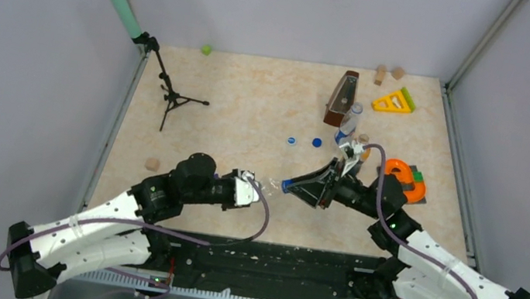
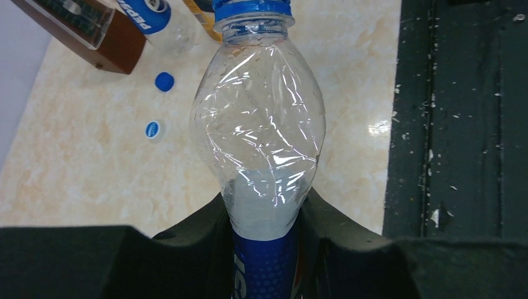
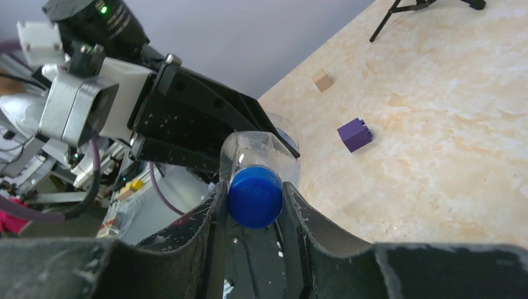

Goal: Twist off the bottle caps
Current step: Unscrew the bottle cap from the plastic bottle.

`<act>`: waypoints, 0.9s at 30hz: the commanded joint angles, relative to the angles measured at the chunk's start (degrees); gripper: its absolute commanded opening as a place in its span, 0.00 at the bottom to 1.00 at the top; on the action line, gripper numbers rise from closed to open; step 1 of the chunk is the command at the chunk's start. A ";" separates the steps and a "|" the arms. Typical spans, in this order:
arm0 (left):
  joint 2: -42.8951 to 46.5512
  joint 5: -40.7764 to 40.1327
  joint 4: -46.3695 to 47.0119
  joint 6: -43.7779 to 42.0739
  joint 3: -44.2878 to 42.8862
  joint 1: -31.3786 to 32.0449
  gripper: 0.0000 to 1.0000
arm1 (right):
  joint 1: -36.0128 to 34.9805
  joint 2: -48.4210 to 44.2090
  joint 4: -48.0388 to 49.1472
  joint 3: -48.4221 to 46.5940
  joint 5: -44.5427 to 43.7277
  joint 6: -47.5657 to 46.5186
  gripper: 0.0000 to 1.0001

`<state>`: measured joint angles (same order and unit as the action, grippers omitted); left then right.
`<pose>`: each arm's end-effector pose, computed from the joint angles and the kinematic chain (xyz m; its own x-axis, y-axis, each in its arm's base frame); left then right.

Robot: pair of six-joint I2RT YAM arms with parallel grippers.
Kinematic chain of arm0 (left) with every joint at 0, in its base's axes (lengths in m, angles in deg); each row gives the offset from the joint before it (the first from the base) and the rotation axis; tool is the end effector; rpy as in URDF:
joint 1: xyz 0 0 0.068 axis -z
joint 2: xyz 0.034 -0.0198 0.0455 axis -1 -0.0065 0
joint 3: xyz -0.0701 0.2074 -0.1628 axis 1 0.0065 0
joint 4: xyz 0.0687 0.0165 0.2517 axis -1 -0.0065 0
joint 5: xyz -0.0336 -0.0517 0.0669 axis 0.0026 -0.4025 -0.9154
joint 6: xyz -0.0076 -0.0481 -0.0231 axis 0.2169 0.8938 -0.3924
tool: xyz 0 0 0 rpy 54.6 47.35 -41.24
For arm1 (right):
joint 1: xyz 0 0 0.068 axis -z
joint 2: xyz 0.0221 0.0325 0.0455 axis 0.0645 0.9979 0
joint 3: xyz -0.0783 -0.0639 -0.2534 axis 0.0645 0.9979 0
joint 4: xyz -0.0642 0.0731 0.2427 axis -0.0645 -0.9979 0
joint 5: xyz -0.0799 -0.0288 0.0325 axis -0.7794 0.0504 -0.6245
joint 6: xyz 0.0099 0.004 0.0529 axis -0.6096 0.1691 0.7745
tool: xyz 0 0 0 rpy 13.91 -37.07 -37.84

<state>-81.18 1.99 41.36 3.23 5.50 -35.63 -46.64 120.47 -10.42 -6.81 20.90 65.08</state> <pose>0.0975 -0.1497 0.2847 0.2432 0.4391 -0.8649 0.9154 0.1910 0.3544 0.1305 0.1445 0.2798 -0.5397 0.2418 -0.8064 -0.7791 0.2194 0.5872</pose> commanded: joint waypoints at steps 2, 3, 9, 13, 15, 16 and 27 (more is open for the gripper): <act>-3.42 17.46 -1.27 4.68 -5.99 -3.91 0.00 | -0.30 -1.15 3.19 1.71 6.97 -6.68 0.02; -4.19 20.59 -1.80 5.71 -6.58 -5.70 0.00 | -0.30 -1.60 3.48 2.08 7.82 -7.40 0.01; -9.40 35.80 -6.50 7.80 -10.98 -12.86 0.00 | -0.28 -4.44 2.93 3.88 11.90 -12.34 0.00; -11.89 38.75 -8.09 7.59 -12.60 -12.95 0.00 | -0.30 -6.56 -1.34 4.23 12.38 -16.35 0.00; -12.33 38.25 -8.46 7.43 -12.69 -12.95 0.00 | -0.28 -7.75 -4.30 3.87 10.51 -17.68 0.06; -12.34 37.81 -8.14 7.42 -12.52 -12.91 0.00 | -0.30 -8.26 -4.81 3.89 9.60 -17.70 0.15; -11.31 15.76 -1.63 5.59 -6.31 -10.35 0.00 | -0.30 -11.29 -7.95 1.78 -2.87 -11.60 0.60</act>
<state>-93.70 26.75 35.24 10.05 -2.89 -47.83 -46.66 110.42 -17.86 -3.29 22.04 51.29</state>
